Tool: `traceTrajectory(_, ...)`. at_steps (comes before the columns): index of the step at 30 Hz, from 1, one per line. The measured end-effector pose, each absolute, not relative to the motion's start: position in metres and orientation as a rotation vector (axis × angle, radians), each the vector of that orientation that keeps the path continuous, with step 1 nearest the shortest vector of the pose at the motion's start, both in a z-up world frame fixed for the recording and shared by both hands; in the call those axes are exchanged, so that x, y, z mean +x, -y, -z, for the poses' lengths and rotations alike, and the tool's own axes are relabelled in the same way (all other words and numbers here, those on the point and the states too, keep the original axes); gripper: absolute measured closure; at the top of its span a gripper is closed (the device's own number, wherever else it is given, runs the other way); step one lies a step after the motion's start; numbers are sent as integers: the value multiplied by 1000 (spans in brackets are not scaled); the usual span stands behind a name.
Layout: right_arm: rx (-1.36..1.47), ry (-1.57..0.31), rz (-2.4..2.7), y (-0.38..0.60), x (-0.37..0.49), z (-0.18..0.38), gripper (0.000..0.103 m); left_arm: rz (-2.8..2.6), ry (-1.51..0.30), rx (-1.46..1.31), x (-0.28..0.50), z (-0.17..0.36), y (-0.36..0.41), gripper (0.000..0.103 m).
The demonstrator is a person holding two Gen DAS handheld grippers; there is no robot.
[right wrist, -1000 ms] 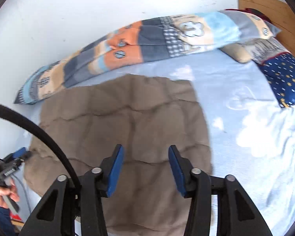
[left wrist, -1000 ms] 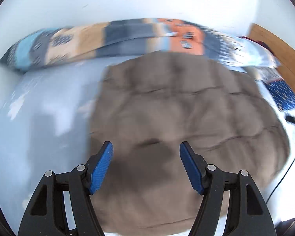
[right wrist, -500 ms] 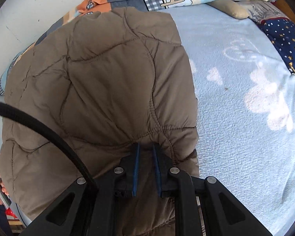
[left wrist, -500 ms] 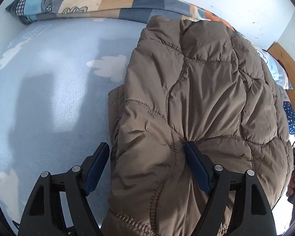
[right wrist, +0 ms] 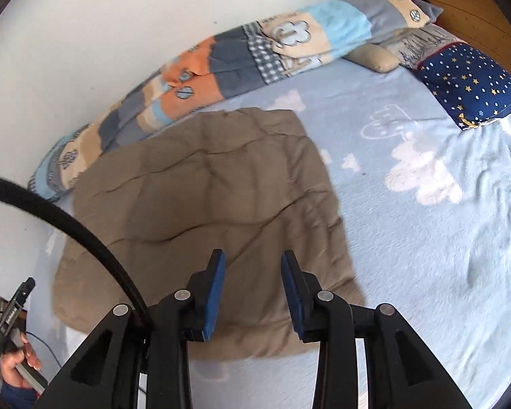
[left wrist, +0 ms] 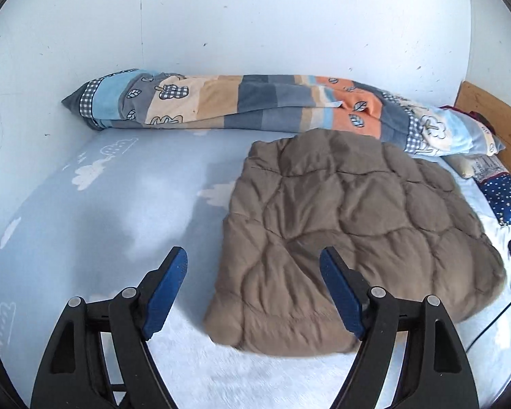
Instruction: Fold large clothes
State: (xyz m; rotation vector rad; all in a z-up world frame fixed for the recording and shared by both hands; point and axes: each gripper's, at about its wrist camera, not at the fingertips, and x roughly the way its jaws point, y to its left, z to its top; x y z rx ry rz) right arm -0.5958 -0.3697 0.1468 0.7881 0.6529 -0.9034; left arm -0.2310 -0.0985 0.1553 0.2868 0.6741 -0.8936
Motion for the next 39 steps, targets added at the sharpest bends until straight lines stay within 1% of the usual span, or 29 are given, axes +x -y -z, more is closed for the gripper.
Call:
traceTrajectory(4, 733, -644, 870, 326, -559, -150, 66, 896, -609, 339, -259, -151, 103, 23)
traceTrajectory(6, 687, -675, 835, 312, -540, -145, 66, 899, -602, 362, -264, -146, 112, 23)
traceTrajectory(9, 607, -728, 825, 305, -510, -137, 66, 899, -622, 386, -266, -134, 120, 23)
traceTrajectory(13, 597, -764, 817, 311, -491, -123, 66, 883, -622, 432, -261, -122, 134, 23)
traceTrajectory(26, 577, -845, 805, 326, -475, -102, 63, 884, -632, 491, -260, -108, 153, 23)
traceTrajectory(39, 602, -876, 762, 334, -472, -91, 62, 882, -636, 518, -260, -102, 159, 23)
